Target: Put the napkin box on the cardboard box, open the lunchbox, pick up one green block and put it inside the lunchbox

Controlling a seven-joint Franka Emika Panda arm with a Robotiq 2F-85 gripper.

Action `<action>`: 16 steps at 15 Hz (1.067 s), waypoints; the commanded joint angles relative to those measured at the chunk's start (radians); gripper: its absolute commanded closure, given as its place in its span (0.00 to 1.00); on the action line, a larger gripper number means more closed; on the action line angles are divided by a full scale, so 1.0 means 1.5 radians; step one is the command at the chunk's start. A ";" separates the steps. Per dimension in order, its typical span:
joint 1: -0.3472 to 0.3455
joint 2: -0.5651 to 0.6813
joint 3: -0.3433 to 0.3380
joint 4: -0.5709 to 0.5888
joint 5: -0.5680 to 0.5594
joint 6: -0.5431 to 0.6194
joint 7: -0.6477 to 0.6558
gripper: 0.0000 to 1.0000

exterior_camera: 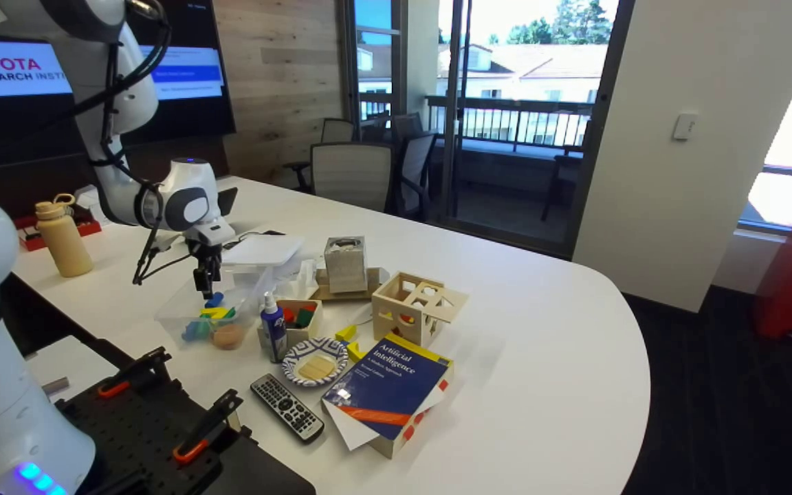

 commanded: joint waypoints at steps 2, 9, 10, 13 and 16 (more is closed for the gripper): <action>-0.013 -0.060 0.008 -0.030 0.011 -0.024 -0.046 0.00; -0.023 -0.226 0.002 -0.086 -0.006 -0.095 -0.124 0.00; -0.030 -0.249 0.004 -0.088 -0.009 -0.114 -0.138 0.00; -0.053 -0.313 0.009 -0.079 -0.015 -0.201 -0.174 0.00; -0.078 -0.355 0.016 -0.064 -0.002 -0.274 -0.223 0.00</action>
